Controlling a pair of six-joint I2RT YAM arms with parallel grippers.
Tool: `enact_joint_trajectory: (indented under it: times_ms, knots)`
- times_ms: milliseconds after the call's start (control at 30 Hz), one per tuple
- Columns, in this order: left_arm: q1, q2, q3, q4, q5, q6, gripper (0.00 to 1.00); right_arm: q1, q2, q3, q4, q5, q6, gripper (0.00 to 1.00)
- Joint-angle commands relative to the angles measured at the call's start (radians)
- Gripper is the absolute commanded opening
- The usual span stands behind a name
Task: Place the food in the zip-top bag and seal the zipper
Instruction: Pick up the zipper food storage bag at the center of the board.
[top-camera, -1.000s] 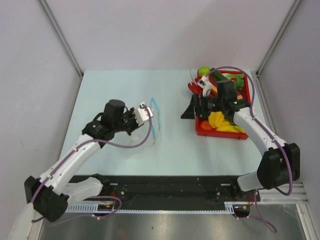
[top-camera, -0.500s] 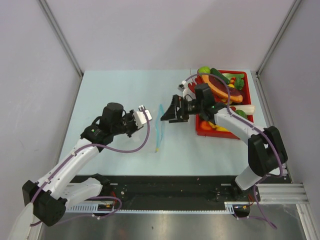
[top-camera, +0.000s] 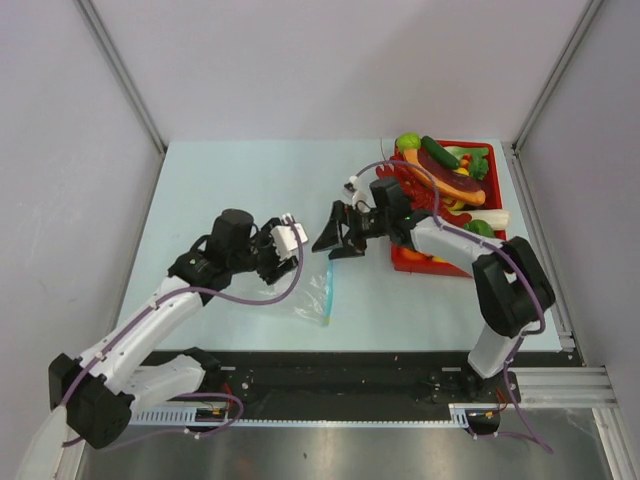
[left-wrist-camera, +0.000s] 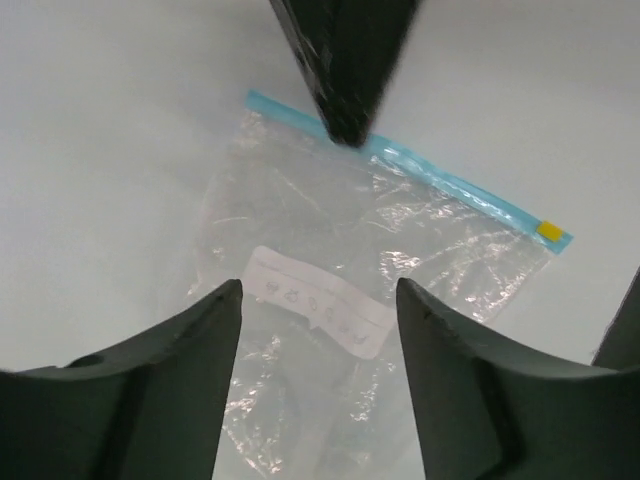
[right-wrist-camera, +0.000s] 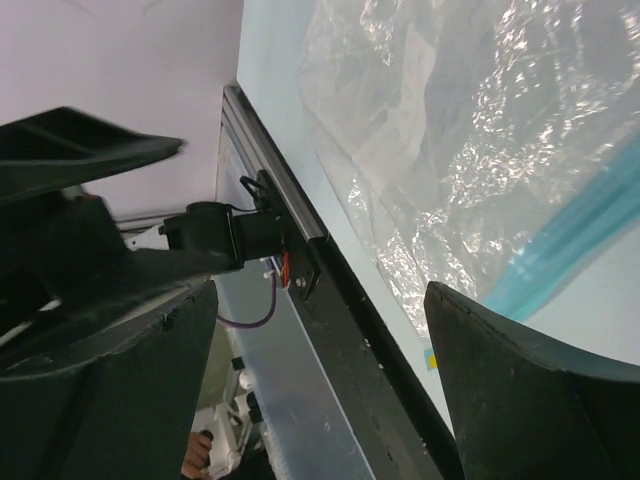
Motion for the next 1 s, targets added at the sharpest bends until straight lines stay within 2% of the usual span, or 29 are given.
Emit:
enact_joint_trajectory:
  times_ms: [0, 67, 133, 367, 467, 500, 567, 600, 667, 700, 800, 967]
  knots:
    - [-0.037, 0.117, -0.006, -0.011, 0.079, 0.047, 0.75, -0.096, -0.176, -0.024, -0.034, 0.029, -0.091, 0.91]
    - [-0.041, 0.174, -0.011, 0.027, 0.088, 0.064, 0.89, -0.124, -0.228, -0.040, -0.080, 0.061, -0.145, 0.93]
    - [-0.055, 0.275, -0.003, 0.086, 0.088, 0.081, 0.95, -0.162, -0.252, -0.071, -0.094, 0.089, -0.165, 0.98]
    - [-0.103, 0.593, 0.093, 0.160, 0.016, 0.113, 1.00, -0.256, -0.279, -0.079, -0.102, 0.085, -0.156, 1.00]
    - [-0.101, 0.688, 0.124, 0.163, -0.010, 0.133, 0.88, -0.268, -0.285, -0.086, -0.102, 0.080, -0.154, 1.00]
    - [-0.101, 0.702, 0.132, 0.170, -0.018, 0.142, 0.75, -0.271, -0.289, -0.090, -0.104, 0.080, -0.156, 1.00]
    - [-0.103, 0.731, 0.132, 0.184, -0.047, 0.148, 0.55, -0.273, -0.297, -0.102, -0.102, 0.083, -0.157, 1.00]
    - [-0.104, 0.733, 0.136, 0.189, -0.052, 0.148, 0.38, -0.271, -0.297, -0.108, -0.101, 0.083, -0.156, 1.00]
    - [-0.104, 0.731, 0.144, 0.161, -0.041, 0.158, 0.18, -0.270, -0.300, -0.116, -0.088, 0.085, -0.153, 1.00]
    - [-0.104, 0.728, 0.145, 0.152, -0.041, 0.158, 0.00, -0.273, -0.300, -0.123, -0.082, 0.083, -0.149, 1.00]
    - [-0.097, 0.675, 0.141, 0.121, -0.017, 0.148, 0.00, -0.271, -0.286, -0.126, -0.061, 0.079, -0.136, 1.00]
    - [-0.058, 0.482, 0.110, 0.132, 0.095, 0.063, 0.00, -0.233, -0.233, -0.106, -0.050, 0.085, -0.145, 0.98]
